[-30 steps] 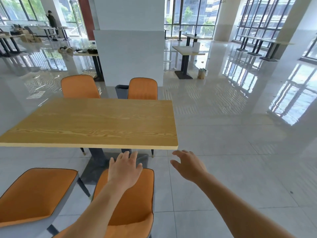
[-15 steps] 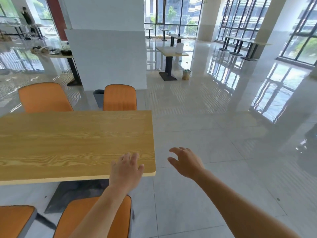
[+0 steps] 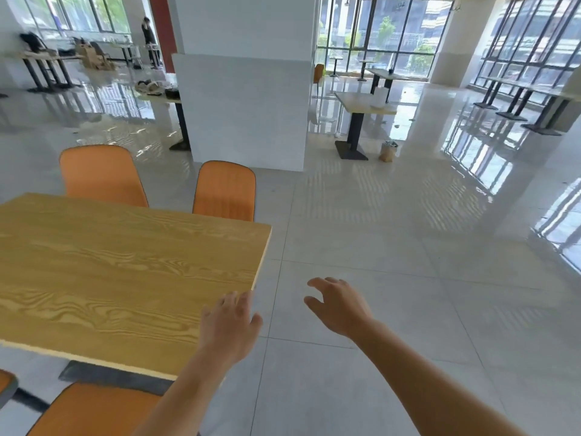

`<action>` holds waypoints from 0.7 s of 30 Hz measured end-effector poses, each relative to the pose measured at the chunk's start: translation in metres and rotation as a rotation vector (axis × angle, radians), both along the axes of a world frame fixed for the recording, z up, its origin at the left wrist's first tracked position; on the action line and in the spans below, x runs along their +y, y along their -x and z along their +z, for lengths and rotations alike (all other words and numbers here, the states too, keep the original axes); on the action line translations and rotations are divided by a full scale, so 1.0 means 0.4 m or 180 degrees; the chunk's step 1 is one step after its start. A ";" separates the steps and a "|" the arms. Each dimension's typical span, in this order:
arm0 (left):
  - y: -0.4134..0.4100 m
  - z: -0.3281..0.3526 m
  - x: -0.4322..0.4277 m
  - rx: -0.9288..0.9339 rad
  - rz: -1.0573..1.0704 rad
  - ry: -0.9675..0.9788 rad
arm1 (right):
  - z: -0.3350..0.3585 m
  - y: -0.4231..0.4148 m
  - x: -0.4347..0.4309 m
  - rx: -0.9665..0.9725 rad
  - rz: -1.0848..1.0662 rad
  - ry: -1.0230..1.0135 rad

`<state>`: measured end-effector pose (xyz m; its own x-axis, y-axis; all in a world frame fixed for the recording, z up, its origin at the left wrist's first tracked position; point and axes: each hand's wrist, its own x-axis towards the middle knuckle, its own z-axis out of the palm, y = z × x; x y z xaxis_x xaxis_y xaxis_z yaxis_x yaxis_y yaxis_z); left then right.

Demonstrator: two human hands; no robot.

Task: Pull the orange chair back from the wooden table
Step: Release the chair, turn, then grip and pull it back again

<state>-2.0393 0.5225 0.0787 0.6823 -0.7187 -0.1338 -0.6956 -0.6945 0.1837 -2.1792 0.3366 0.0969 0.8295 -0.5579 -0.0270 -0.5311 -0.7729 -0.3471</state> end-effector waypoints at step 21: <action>-0.547 -0.092 -0.620 0.0242 0.0890 -0.0189 | -0.039 -0.696 -0.693 0.0212 0.0890 -0.0138</action>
